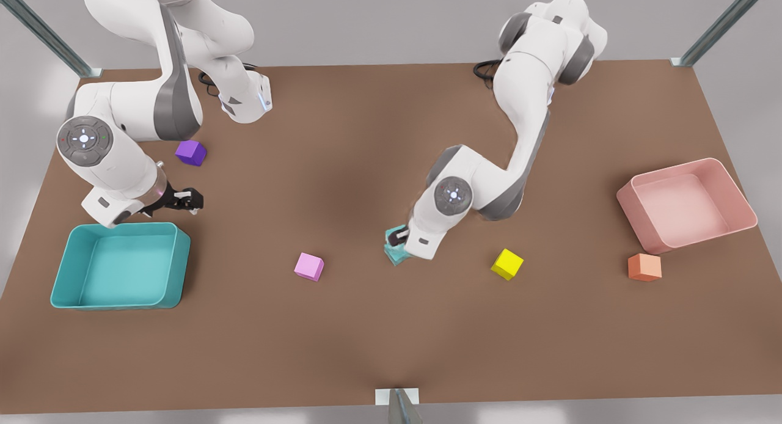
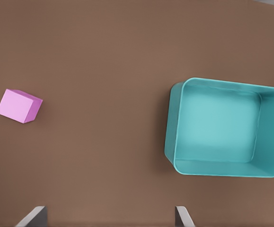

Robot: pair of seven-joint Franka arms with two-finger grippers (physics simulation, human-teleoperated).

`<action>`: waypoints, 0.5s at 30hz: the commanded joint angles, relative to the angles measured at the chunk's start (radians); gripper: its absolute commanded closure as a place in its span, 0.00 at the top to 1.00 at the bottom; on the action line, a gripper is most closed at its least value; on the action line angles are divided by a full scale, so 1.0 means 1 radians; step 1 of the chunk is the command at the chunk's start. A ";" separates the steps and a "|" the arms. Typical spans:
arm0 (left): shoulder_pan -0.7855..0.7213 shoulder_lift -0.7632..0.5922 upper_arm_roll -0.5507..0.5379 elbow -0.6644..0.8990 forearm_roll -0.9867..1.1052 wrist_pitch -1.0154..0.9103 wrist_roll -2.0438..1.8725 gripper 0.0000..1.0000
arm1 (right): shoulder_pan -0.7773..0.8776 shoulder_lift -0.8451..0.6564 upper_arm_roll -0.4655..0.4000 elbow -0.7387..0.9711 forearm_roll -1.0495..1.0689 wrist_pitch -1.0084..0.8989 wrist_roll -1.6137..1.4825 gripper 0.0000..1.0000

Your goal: Stack the two blue cubes on top of each other

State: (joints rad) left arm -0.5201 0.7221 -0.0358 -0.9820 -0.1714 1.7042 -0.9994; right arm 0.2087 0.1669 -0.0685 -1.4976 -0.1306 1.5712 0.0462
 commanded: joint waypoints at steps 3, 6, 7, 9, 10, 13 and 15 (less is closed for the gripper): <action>0.264 -0.087 0.001 0.025 0.188 -0.468 0.482 1.00 | 0.001 0.000 0.000 0.000 0.000 0.000 -0.051 1.00; 0.405 -0.188 -0.003 -0.162 0.191 -0.364 0.818 1.00 | 0.001 0.000 0.000 0.000 0.000 0.000 -0.051 1.00; 0.413 -0.473 -0.001 -0.641 0.202 -0.016 0.900 1.00 | 0.000 0.000 0.000 0.000 -0.001 0.000 -0.051 1.00; 0.411 -0.501 -0.001 -0.528 0.219 -0.337 0.900 1.00 | 0.001 0.000 0.000 0.000 -0.001 0.000 -0.051 1.00; 0.410 -0.503 -0.003 -0.465 0.217 -0.397 0.900 1.00 | 0.001 0.000 0.000 -0.001 -0.001 0.000 -0.052 1.00; 0.410 -0.503 -0.004 -0.418 0.193 -0.436 0.900 1.00 | 0.000 0.000 0.000 -0.001 0.000 -0.003 -0.052 1.00; 0.408 -0.503 -0.004 -0.418 0.191 -0.436 0.900 1.00 | 0.000 0.000 0.000 -0.001 -0.001 -0.005 -0.052 1.00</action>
